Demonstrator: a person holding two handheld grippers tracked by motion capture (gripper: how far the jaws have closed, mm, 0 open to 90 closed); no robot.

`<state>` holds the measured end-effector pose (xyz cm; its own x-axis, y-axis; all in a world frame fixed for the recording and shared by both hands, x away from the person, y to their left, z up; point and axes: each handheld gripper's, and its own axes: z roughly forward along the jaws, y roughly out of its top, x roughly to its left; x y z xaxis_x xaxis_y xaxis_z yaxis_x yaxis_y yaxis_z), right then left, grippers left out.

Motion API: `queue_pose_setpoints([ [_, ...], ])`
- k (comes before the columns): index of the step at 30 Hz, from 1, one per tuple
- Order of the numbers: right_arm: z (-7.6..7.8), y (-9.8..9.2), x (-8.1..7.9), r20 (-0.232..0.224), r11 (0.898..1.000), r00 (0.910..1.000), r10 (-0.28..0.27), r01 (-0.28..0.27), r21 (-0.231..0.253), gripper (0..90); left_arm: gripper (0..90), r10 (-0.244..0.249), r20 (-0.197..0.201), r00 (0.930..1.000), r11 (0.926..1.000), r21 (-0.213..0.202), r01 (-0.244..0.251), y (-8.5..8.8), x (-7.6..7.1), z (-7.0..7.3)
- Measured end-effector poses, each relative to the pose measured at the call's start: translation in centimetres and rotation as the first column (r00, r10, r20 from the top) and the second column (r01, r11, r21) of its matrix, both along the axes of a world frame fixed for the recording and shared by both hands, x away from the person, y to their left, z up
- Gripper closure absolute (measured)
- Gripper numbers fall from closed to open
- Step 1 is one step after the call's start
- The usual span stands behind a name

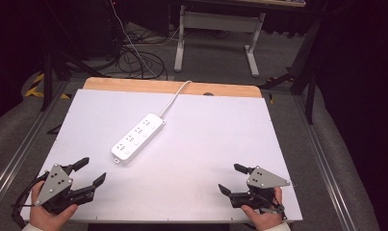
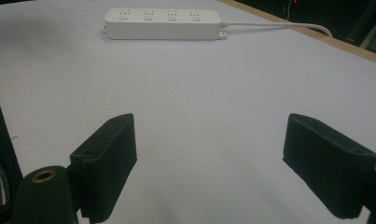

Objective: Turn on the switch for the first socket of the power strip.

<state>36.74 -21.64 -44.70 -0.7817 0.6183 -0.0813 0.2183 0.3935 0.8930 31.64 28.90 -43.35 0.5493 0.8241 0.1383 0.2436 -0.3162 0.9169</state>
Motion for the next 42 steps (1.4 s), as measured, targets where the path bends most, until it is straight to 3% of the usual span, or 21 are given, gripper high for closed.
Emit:
queue_pose_setpoints([
  [3, 0.0, 0.0, 0.0, -0.005, 1.000, 1.0000, -0.003, 0.003, 0.000, 18.2, 33.5, -0.003, -0.006, 1.0000, 1.0000, -0.002, 0.003, 0.0, 0.2, 0.4],
  [9, 0.0, 0.1, 0.0, -0.004, 1.000, 1.0000, -0.003, 0.003, -0.002, 18.3, 34.6, -0.023, -0.037, 0.9991, 0.9987, -0.046, 0.021, 0.1, 0.9, 1.5],
  [18, -0.1, 0.1, 0.2, -0.005, 1.000, 1.0000, 0.000, 0.000, -0.002, 17.5, 34.1, -0.033, -0.051, 0.9981, 0.9994, -0.011, 0.033, -0.4, 2.5, 3.3],
  [29, -0.2, 0.2, 0.4, -0.007, 1.000, 1.0000, 0.002, -0.002, -0.004, 17.5, 33.0, -0.049, -0.079, 0.9956, 0.9987, -0.014, 0.048, -1.2, 4.7, 4.7],
  [30, -0.2, 0.1, 0.4, -0.007, 1.000, 1.0000, 0.003, -0.003, -0.003, 17.5, 33.2, -0.050, -0.077, 0.9958, 0.9987, 0.003, 0.051, -1.3, 5.1, 5.0],
  [42, -0.2, 0.1, 0.3, -0.011, 1.000, 0.9999, 0.003, -0.003, 0.000, 17.4, 34.8, -0.058, -0.091, 0.9942, 0.9978, 0.027, 0.060, -2.6, 7.1, 5.7],
])
